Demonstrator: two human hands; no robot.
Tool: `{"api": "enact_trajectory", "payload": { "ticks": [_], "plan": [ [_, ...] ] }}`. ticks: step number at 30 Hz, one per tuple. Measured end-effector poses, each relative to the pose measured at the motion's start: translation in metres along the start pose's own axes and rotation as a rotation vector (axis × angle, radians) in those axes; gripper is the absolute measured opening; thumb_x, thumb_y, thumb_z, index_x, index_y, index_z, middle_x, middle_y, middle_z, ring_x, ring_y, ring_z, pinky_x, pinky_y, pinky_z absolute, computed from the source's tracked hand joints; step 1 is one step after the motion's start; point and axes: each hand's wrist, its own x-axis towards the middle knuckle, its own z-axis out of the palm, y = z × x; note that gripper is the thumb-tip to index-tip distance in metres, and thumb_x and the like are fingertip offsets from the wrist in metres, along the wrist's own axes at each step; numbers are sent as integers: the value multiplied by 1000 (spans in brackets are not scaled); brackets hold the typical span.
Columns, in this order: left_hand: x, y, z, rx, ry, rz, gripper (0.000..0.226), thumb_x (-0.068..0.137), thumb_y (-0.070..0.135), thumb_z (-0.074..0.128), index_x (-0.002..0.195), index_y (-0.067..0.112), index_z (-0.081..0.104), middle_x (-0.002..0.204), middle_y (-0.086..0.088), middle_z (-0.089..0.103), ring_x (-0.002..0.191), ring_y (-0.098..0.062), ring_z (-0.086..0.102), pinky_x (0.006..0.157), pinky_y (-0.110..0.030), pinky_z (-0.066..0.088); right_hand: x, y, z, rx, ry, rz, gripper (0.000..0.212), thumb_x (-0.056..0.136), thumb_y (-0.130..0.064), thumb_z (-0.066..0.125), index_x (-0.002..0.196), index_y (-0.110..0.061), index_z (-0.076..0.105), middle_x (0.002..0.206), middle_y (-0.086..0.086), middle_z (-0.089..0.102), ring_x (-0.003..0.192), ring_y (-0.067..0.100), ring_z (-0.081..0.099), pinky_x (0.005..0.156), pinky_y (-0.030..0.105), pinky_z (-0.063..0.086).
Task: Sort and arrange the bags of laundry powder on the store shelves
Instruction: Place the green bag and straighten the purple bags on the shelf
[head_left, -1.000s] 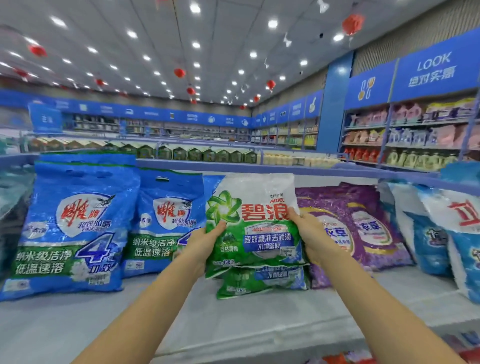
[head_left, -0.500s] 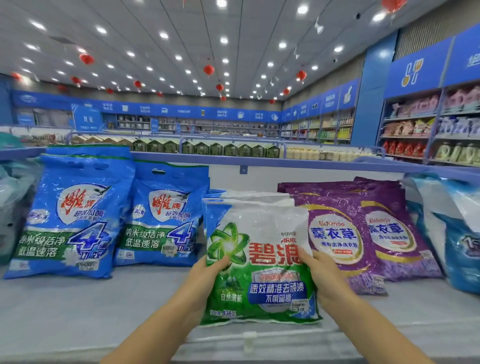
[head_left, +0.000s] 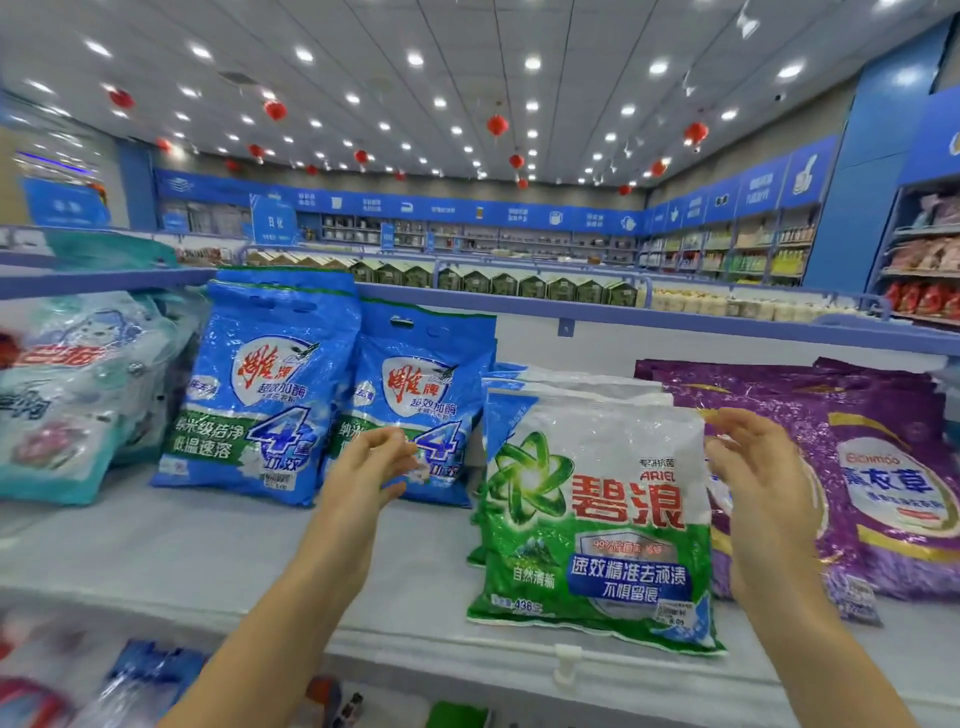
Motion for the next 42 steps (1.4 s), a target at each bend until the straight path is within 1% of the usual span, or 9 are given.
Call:
{"api": "enact_trajectory", "payload": {
  "ticks": [5,10,16,21,26,33,36,38,42],
  "plan": [
    [-23,37,-105,42,89,230,16,97,10,46,90,15,60,78,3,71,76,-13,67,73,-24,54,-44,-29,62,55,-317,-97,24,93,-10,51,90,-27,66,94,-14,70,88,-1,64,74,14,49],
    [-74,58,-240,113,245,297,19,94,5,46,85,11,61,67,1,70,63,-10,67,61,-17,55,-108,-53,156,230,-584,-105,34,93,0,47,78,-22,68,74,-1,71,71,10,67,71,14,51],
    [-150,89,-414,208,457,300,17,92,10,47,84,13,63,69,2,71,63,-9,67,62,-17,55,-209,-83,285,415,-780,-41,23,88,-21,51,79,-29,71,72,0,69,67,14,65,66,22,55],
    [-206,115,-536,237,654,299,16,91,11,48,83,13,62,67,1,70,63,-9,67,61,-16,54,-298,-106,386,504,-924,61,23,83,-28,50,74,-31,71,68,-5,69,62,6,64,61,15,52],
    [-244,133,-620,314,791,272,22,95,6,45,84,11,63,67,0,70,62,-10,66,60,-16,54,-366,-121,461,574,-986,140,18,79,-32,55,73,-29,72,65,-4,69,60,7,64,63,15,52],
    [-236,147,-706,342,849,264,21,95,9,46,84,12,64,70,-1,69,66,-14,66,62,-20,55,-404,-119,557,563,-1033,151,37,95,-11,44,76,-27,71,68,-4,69,61,7,63,61,15,52],
    [-203,150,-738,328,835,276,22,95,8,46,83,12,64,70,-2,69,66,-14,66,62,-19,55,-402,-119,596,559,-1011,144,26,87,-44,55,79,-25,71,70,-2,69,62,8,63,63,15,52],
    [-174,153,-763,343,809,285,27,96,8,46,81,16,67,72,-3,69,68,-15,66,63,-20,55,-397,-115,624,537,-985,149,40,73,-62,61,81,-24,71,72,-1,70,64,10,64,64,16,53],
    [-106,161,-813,360,747,293,31,95,11,48,76,22,70,72,-2,70,69,-16,67,63,-20,56,-380,-104,680,493,-875,138,48,69,-68,64,84,-24,71,73,-1,70,65,10,65,65,16,54]
  ]
}}
